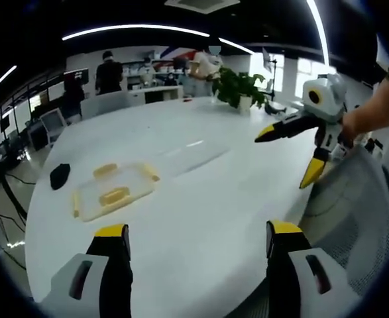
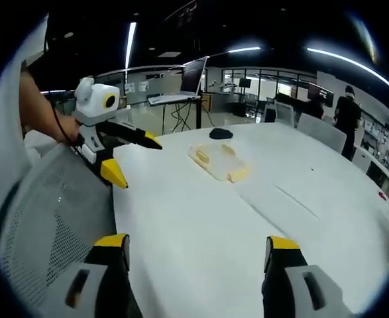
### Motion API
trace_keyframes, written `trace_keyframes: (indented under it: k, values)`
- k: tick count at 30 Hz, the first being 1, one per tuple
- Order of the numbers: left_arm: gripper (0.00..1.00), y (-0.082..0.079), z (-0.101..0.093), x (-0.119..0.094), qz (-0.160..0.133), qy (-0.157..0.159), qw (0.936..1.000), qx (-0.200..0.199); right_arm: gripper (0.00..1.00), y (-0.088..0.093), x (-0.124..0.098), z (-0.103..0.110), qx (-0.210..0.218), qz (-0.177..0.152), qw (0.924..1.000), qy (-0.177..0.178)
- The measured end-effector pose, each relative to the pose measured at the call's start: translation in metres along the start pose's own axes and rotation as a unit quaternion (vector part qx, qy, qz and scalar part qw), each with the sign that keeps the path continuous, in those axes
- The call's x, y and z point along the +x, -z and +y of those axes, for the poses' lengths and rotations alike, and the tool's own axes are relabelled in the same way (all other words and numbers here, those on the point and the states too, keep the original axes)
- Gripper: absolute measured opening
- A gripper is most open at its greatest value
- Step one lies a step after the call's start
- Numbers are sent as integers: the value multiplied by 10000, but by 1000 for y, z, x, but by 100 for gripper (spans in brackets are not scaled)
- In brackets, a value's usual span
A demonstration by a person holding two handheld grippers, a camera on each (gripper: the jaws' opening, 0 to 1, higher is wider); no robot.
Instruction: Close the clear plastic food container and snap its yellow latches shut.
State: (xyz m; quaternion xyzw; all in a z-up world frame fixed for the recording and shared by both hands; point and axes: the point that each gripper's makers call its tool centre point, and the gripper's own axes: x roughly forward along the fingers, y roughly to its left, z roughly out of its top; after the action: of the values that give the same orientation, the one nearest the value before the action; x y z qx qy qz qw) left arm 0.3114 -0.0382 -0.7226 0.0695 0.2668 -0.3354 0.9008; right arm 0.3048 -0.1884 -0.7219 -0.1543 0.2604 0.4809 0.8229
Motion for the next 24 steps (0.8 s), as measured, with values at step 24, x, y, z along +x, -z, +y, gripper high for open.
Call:
trace_keyframes:
  k: [24]
  values:
    - [81,4,39,-2,96,-76,9999,97,80,-32,31,-8,-105,-84,9997,-189]
